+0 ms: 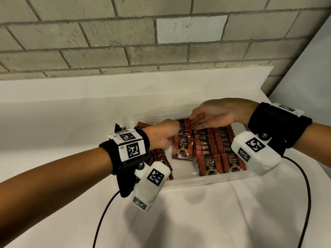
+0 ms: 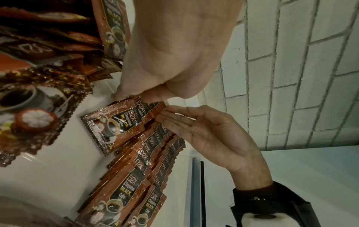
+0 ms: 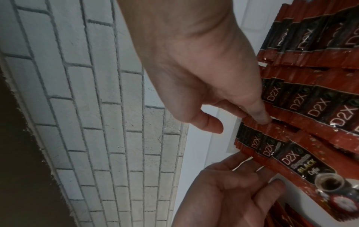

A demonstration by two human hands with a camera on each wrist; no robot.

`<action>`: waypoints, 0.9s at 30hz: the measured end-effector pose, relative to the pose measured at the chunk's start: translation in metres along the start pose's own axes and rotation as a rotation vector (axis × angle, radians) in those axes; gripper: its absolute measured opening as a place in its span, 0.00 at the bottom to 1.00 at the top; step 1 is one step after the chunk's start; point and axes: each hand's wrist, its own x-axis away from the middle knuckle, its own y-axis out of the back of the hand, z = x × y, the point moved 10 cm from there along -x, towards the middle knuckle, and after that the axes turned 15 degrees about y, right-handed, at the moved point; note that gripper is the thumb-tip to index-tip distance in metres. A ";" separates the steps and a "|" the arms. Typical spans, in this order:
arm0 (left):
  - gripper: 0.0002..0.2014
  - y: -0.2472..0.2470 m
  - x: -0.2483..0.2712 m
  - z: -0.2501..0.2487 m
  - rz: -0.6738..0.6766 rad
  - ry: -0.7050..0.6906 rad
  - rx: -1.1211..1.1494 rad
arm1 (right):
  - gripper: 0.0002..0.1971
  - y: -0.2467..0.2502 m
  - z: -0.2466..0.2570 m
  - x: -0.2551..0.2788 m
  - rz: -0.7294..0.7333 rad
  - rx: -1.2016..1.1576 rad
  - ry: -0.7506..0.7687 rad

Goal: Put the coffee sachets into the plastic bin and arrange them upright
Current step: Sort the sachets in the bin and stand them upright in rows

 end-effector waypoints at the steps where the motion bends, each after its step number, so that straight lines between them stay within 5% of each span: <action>1: 0.16 0.001 0.001 0.000 -0.005 0.000 0.010 | 0.08 -0.001 0.001 0.000 0.005 0.019 0.006; 19: 0.17 0.003 -0.001 0.008 0.009 0.015 -0.091 | 0.12 0.011 0.011 -0.008 0.047 0.182 0.087; 24: 0.18 0.004 -0.005 0.012 0.037 0.040 -0.088 | 0.09 -0.001 0.012 0.008 0.289 1.141 0.151; 27: 0.19 0.003 -0.006 0.017 0.043 0.064 -0.084 | 0.07 -0.006 0.022 0.001 0.230 1.440 0.302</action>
